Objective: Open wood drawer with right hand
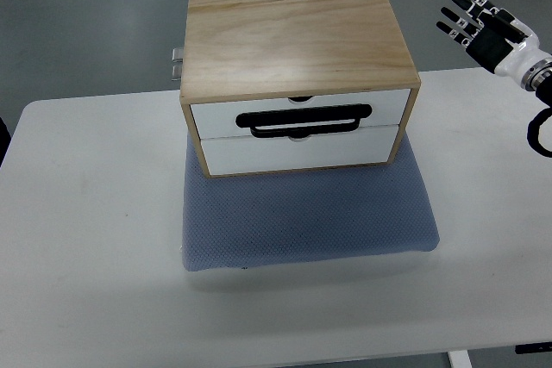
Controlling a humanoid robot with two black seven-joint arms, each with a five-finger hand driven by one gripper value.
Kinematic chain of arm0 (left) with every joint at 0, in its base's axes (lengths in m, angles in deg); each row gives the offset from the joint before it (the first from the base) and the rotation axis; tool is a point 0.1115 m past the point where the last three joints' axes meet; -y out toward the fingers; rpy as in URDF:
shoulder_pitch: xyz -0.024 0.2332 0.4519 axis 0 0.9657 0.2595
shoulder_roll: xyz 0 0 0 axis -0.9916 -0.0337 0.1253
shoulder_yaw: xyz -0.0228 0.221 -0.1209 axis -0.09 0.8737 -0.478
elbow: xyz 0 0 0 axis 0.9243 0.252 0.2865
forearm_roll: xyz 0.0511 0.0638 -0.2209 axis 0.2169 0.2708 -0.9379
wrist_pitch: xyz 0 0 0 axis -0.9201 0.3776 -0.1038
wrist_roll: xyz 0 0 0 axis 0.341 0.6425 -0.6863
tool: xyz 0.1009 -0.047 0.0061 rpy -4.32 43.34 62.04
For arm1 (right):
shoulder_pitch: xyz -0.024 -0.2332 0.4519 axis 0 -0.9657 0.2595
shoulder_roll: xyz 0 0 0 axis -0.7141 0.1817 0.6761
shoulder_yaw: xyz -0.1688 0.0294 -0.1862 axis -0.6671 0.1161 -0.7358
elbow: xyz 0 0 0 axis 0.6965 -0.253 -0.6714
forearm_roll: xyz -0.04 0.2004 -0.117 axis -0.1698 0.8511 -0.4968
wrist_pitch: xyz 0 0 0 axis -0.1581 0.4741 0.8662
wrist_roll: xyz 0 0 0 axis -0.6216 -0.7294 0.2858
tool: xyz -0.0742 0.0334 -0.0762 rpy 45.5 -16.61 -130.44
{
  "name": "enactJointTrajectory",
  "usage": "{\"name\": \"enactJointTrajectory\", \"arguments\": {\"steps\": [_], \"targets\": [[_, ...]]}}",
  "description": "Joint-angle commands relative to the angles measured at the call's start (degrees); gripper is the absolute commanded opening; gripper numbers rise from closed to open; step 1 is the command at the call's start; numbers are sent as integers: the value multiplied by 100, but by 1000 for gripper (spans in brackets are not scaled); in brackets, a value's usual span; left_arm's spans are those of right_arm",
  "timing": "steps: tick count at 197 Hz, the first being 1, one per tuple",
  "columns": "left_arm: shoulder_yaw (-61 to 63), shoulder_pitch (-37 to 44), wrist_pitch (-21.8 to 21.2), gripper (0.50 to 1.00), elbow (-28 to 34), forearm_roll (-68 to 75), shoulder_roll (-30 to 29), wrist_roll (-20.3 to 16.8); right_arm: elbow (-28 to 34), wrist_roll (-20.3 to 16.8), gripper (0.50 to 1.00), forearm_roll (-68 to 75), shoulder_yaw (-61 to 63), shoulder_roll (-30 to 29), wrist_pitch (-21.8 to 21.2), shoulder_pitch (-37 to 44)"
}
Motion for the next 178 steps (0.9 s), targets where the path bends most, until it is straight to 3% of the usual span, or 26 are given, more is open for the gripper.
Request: {"name": "enactJointTrajectory", "arguments": {"steps": [1,178], "targets": [[0,1,0,1000,-10,-9,0,0,1,0,944,0,-11,-52,0,-4],[0,-87,0,1000,25,-9,0,-9,1,-36,944,-17,-37,308,17,-22]]}}
